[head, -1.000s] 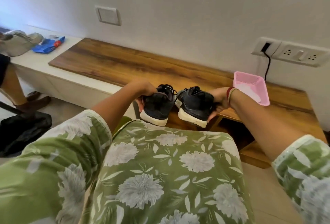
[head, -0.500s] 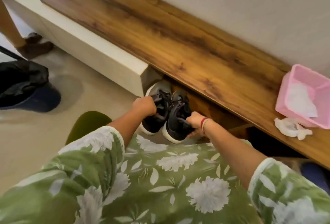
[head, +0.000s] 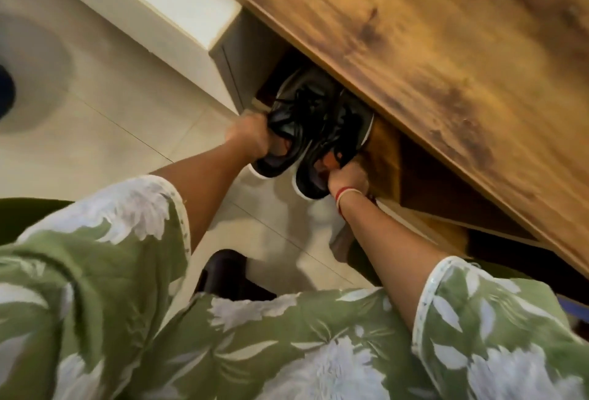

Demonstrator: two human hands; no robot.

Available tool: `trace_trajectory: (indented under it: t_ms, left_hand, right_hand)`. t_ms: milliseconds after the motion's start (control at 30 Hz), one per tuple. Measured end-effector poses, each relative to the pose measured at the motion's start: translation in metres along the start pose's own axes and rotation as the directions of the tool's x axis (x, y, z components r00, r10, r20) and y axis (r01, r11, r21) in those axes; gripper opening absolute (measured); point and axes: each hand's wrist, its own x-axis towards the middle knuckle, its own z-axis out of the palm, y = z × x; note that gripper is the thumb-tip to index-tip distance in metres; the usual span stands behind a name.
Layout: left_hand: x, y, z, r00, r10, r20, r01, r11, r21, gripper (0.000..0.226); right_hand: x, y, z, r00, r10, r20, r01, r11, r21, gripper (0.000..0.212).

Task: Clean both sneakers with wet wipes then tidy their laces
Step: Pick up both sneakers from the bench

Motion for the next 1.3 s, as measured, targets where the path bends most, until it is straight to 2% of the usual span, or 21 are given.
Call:
trace_trajectory:
  t_ms: [233,400,500,600,700,800,867,933,1000,1033,1067,1167,1233,1300]
  left_hand:
    - [0.052,-0.002,0.024,0.994,-0.104,-0.025,0.103,0.993,-0.064,0.052]
    - [0.073,-0.004,0.026,0.994,-0.108,-0.009,0.106,0.988,-0.110,0.037]
    - [0.082,-0.003,0.028,0.992,-0.123,-0.025,0.119,0.984,-0.132,0.037]
    - [0.081,0.003,0.027,0.993,-0.119,-0.021,0.115,0.980,-0.161,0.038]
    - [0.079,0.012,0.025,0.992,-0.126,-0.005,0.119,0.950,-0.288,0.044]
    - [0.083,0.013,0.031,0.984,-0.179,-0.014,0.152,0.870,-0.469,0.052]
    - [0.076,0.003,0.033,0.970,-0.242,0.026,0.216,0.809,-0.547,0.063]
    - [0.069,-0.003,0.038,0.951,-0.240,0.196,0.309,0.701,-0.643,0.071]
    - [0.064,-0.001,0.044,0.930,-0.185,0.319,0.368,0.518,-0.773,0.062]
    - [0.063,0.005,0.045,0.918,-0.212,0.334,0.395,0.437,-0.808,0.053]
    - [0.067,0.010,0.045,0.917,-0.256,0.306,0.392,0.425,-0.816,0.046]
    - [0.075,0.019,0.040,0.935,-0.288,0.208,0.336,0.522,-0.784,0.031]
    - [0.081,0.020,0.036,0.938,-0.285,0.197,0.330,0.561,-0.759,0.032]
    - [0.086,0.020,0.036,0.936,-0.293,0.195,0.333,0.562,-0.757,0.038]
  right_hand:
    - [0.042,0.006,0.020,0.998,0.038,-0.040,-0.034,0.995,0.091,0.043]
    - [0.067,0.003,0.030,0.994,0.086,-0.072,-0.077,0.990,0.120,0.051]
    - [0.080,-0.003,0.030,0.991,0.028,-0.129,-0.010,0.991,0.134,0.054]
    - [0.091,-0.013,0.031,0.994,-0.004,-0.111,0.023,0.986,0.167,0.061]
    - [0.092,-0.018,0.035,0.997,0.000,-0.072,0.021,0.956,0.292,0.070]
    - [0.094,-0.003,0.038,0.990,0.122,0.069,-0.140,0.867,0.478,0.081]
    - [0.076,-0.004,0.035,0.949,0.206,0.237,-0.305,0.785,0.539,0.070]
    - [0.070,-0.004,0.038,0.909,0.183,0.374,-0.385,0.713,0.586,0.053]
    - [0.067,-0.010,0.041,0.891,0.173,0.420,-0.437,0.580,0.688,0.041]
    - [0.066,-0.015,0.042,0.888,0.179,0.424,-0.451,0.519,0.726,0.038]
    - [0.067,-0.019,0.042,0.893,0.185,0.411,-0.446,0.488,0.750,0.038]
    - [0.072,-0.027,0.038,0.914,0.184,0.361,-0.404,0.482,0.777,0.041]
    - [0.077,-0.027,0.031,0.919,0.178,0.352,-0.394,0.479,0.785,0.043]
    - [0.082,-0.025,0.024,0.912,0.160,0.379,-0.403,0.530,0.746,0.042]
